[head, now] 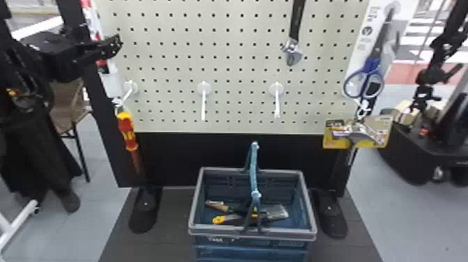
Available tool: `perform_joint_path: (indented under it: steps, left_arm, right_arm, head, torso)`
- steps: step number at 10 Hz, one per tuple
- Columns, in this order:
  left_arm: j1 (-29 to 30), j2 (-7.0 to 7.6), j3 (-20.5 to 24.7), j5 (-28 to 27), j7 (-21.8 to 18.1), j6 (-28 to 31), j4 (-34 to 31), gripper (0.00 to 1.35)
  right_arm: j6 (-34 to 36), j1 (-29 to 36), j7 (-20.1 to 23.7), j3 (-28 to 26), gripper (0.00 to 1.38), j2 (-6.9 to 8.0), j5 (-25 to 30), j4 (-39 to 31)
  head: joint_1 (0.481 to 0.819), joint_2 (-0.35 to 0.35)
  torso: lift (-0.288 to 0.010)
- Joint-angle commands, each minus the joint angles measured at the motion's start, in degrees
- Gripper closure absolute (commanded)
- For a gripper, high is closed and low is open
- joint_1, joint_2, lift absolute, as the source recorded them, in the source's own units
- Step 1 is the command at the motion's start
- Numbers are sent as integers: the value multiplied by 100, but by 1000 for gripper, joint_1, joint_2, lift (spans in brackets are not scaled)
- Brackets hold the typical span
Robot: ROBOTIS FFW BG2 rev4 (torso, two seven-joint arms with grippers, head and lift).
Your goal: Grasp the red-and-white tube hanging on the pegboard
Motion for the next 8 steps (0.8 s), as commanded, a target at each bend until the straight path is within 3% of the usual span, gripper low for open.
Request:
perform_joint_path:
  steps: [1,3,8]
  left_arm:
    - [17,24,-7,-68,-3,72,-22,1059]
    - [17,24,-51,-77,-38,160,-36,1144]
    - [29,24,-33,-51,-65,107,-50,1144]
  right_arm:
    - [0,0,0,1,142,0,-5,0]
    - [0,0,0,1,148,0,-13,0]
    - [0,0,18,1,150,0,-66,28]
  head:
    - [549,0]
    - [549,0]
    - [549,0]
  torso:
    - [-100]
    - [-100]
    - [-100]
